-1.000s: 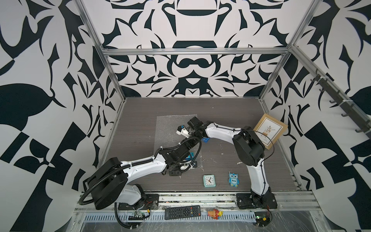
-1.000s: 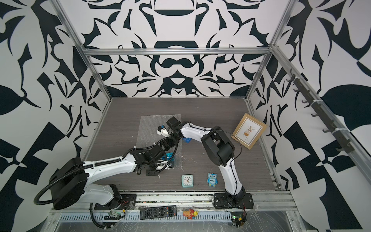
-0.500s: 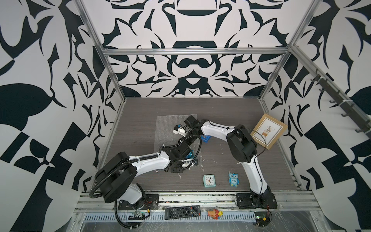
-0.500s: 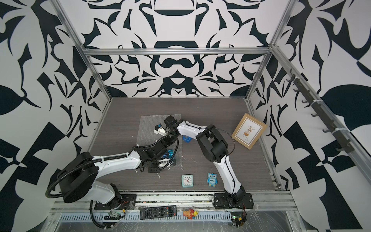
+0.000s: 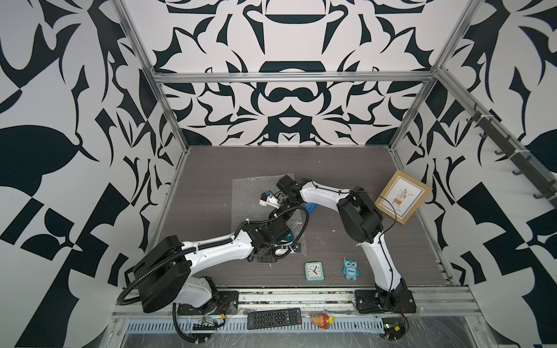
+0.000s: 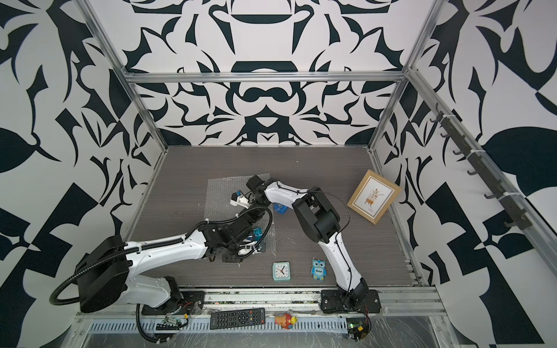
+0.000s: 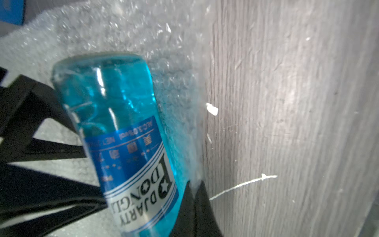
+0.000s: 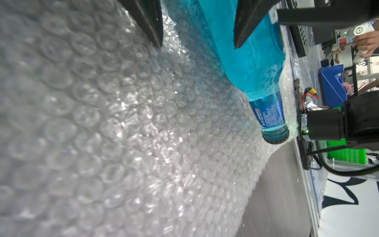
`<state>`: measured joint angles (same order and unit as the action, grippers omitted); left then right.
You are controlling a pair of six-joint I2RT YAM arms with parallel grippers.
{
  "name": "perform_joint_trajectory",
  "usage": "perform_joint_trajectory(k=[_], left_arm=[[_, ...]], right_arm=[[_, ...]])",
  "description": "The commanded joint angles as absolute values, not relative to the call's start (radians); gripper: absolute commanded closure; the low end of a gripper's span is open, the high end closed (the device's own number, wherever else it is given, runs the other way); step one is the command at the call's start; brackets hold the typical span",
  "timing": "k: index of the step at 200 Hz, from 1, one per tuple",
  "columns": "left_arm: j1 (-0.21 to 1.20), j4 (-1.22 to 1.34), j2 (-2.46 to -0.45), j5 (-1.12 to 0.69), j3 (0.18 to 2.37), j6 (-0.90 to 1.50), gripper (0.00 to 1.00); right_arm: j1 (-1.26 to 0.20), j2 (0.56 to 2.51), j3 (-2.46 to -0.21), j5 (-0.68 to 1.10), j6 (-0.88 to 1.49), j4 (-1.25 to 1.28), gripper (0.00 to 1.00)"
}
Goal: Wrap wine bottles in bubble wrap
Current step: Wrap the wine bottle in bubble wrap.
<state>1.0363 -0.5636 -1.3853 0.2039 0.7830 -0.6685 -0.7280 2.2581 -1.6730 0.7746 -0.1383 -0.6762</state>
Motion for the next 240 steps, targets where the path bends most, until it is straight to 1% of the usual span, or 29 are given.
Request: perform_joint_trajectory(k=[1, 26, 48, 65, 97, 140, 162, 186, 210, 240], left_arm=[[1.067, -0.705, -1.343, 0.185, 0.846, -0.634, 1.0], [1.069, -0.753, -1.319, 0.18, 0.892, -0.629, 1.0], [1.052, -0.746, -1.313, 0.171, 0.9, -0.648, 1.0], [0.998, -0.743, -1.325, 0.136, 0.907, -0.666, 1.0], [0.894, -0.726, -1.362, 0.07, 0.925, -0.702, 1.0], [0.818, -0.68, -1.403, 0.003, 0.937, -0.713, 1.0], [0.793, -0.659, -1.425, -0.011, 0.94, -0.722, 1.0], [0.769, -0.651, -1.445, -0.032, 0.958, -0.732, 1.0], [0.75, -0.654, -1.453, -0.053, 0.971, -0.74, 1.0], [0.73, -0.656, -1.454, -0.075, 0.985, -0.746, 1.0]], right_arm=[[-0.731, 2.196, -1.637, 0.773, -0.174, -0.736, 0.43], [-0.729, 2.207, -1.648, 0.766, -0.171, -0.736, 0.42], [-0.714, 2.248, -1.685, 0.848, -0.157, -0.737, 0.43], [-0.701, 2.282, -1.717, 0.894, -0.147, -0.735, 0.46], [-0.687, 2.33, -1.799, 0.902, -0.159, -0.771, 0.51], [-0.667, 2.323, -1.843, 0.906, -0.151, -0.751, 0.51], [-0.647, 2.283, -1.822, 0.908, -0.12, -0.688, 0.46], [-0.615, 2.198, -1.741, 0.9, -0.061, -0.563, 0.42], [-0.569, 2.083, -1.618, 0.893, 0.009, -0.42, 0.41], [-0.516, 1.945, -1.466, 0.868, 0.011, -0.347, 0.4]])
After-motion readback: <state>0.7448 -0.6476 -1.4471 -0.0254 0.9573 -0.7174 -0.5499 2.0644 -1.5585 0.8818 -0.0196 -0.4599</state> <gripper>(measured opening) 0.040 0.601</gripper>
